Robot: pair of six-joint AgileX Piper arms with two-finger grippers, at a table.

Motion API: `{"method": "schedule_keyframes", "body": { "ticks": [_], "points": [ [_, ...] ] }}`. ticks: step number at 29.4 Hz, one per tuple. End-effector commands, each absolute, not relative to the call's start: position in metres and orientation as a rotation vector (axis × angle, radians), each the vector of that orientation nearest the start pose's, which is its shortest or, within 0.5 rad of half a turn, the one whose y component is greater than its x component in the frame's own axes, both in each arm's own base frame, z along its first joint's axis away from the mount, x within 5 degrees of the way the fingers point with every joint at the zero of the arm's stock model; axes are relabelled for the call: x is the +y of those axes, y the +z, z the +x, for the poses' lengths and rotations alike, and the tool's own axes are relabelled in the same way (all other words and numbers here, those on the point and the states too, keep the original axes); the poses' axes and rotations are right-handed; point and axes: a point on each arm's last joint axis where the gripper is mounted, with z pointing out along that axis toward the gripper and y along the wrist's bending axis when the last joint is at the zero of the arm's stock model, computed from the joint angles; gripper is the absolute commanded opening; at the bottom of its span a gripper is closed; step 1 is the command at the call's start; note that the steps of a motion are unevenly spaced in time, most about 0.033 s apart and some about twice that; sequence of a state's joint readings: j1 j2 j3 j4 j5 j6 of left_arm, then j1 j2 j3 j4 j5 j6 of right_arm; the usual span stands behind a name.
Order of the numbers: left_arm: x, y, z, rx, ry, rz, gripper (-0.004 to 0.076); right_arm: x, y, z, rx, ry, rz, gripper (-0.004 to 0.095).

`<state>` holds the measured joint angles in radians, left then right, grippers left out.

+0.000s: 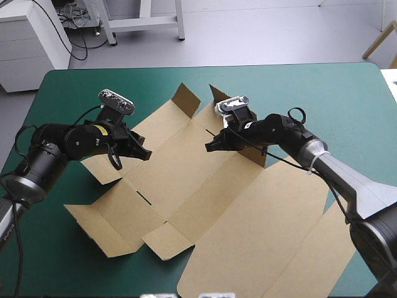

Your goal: Fold the box

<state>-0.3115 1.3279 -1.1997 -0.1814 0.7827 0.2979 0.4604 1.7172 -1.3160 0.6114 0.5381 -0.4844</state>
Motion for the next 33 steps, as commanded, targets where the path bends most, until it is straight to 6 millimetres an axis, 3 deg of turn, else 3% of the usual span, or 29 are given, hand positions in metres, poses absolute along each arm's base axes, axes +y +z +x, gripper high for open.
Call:
{"method": "schedule_keyframes", "body": {
  "ticks": [1,24,33],
  "points": [
    [-0.1,0.374,0.263,2.205,-0.26,0.58,0.0257,0.193,0.31,0.333,2.189,0.619,-0.579,-0.0019],
    [-0.1,0.374,0.263,2.205,-0.26,0.58,0.0257,0.194,0.312,0.332,2.19,0.623,-0.598,-0.0019],
    [-0.1,0.373,0.263,2.212,-0.261,0.583,0.0257,0.197,0.353,0.328,2.192,0.62,-0.766,-0.0019]
  ]
}}
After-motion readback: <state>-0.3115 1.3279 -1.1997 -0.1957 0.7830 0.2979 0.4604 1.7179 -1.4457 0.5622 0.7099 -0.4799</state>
